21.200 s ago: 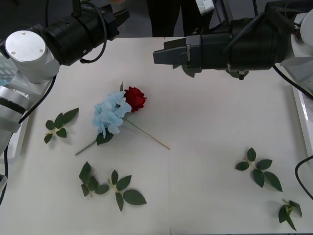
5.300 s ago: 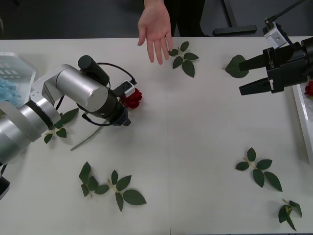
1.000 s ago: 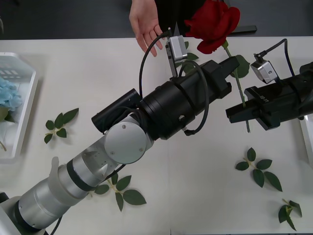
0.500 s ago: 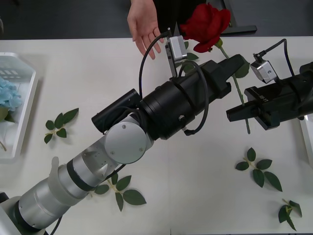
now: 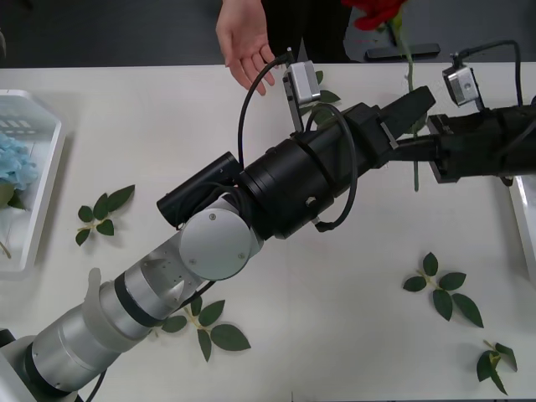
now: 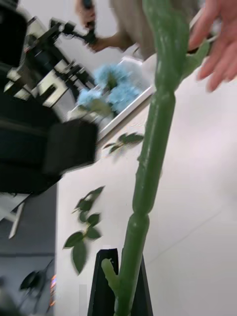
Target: Place the red flowers into the right box and the blue flowers into the left box. If a person shows an open palm, hand one flower to the person first, then continue sorting.
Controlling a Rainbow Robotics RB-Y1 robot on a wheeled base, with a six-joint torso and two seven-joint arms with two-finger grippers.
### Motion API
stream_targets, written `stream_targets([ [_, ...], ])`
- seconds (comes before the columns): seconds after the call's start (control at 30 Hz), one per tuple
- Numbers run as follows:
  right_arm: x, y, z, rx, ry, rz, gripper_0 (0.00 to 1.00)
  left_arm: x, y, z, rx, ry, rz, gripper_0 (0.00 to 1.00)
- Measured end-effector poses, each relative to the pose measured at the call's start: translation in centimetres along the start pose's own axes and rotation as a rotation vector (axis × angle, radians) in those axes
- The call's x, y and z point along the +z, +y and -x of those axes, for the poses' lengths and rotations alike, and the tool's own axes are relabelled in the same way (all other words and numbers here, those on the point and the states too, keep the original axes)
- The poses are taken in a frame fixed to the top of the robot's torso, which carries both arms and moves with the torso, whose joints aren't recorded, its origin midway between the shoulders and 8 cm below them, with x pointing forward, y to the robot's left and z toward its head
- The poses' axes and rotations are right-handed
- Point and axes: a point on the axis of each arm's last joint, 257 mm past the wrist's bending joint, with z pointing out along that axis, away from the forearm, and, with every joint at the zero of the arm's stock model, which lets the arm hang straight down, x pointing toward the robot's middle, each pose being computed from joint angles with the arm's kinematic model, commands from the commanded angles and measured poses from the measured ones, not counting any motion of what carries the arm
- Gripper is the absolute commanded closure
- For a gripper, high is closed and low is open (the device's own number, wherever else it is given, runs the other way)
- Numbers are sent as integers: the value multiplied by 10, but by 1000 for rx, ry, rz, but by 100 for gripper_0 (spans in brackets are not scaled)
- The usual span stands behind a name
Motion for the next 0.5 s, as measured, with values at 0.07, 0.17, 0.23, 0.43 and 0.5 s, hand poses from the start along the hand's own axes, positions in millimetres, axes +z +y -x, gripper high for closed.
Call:
stream_targets([
  [0.07, -3, -16, 14, -7, -43, -62, 100, 0, 0, 0, 0, 0, 1, 0],
  [0.17, -5, -33, 33, -22, -93, -132, 100, -1, 4, 5, 3, -17, 10, 0],
  [0.23, -5, -46, 50, -47, -128, -182, 100, -4, 9, 10, 15, -18, 18, 0],
  [0.43, 12, -70, 94, -201, -185, -266, 100, -28, 23, 18, 40, 138, 34, 0],
  [0.5, 20, -76, 112, -212, -218, -285, 100, -38, 26, 29, 76, 184, 41, 0],
])
